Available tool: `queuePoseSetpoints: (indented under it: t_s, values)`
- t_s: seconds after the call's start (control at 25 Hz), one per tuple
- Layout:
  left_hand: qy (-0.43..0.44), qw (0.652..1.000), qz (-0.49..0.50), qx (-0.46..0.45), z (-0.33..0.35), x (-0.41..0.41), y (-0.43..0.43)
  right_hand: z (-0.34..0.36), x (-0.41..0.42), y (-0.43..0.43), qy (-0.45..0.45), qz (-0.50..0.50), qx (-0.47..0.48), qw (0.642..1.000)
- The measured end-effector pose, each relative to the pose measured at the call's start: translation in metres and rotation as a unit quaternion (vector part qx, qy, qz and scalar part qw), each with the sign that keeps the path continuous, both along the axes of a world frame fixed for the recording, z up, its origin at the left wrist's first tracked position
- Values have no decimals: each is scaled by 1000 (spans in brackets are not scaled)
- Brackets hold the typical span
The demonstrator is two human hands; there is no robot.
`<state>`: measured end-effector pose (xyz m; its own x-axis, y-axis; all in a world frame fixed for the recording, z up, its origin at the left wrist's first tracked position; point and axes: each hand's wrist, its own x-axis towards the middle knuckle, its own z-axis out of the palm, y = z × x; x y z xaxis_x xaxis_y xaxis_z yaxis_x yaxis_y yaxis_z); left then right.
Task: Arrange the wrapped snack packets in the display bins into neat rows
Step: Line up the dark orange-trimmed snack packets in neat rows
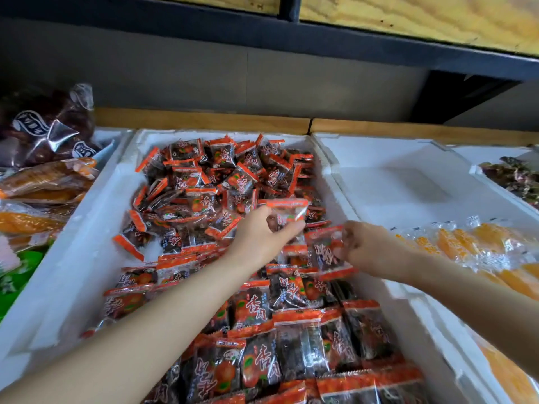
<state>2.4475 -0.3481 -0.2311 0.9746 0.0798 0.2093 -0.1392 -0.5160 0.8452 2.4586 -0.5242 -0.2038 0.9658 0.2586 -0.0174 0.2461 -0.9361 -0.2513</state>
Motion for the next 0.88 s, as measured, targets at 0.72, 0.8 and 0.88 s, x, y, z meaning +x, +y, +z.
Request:
queuePoseSetpoints:
  t_s: [0.72, 0.8, 0.88]
  values:
    - [137, 984, 15, -112, -4, -2, 8, -16, -15, -14, -18, 123, -180, 976]
    - [166, 973, 11, -157, -5, 2, 5, -16, -13, -12, -20, 122, -155, 980]
    - [175, 964, 3, -201, -7, 6, -1, -12, -11, -9, -18, 107, -25, 994]
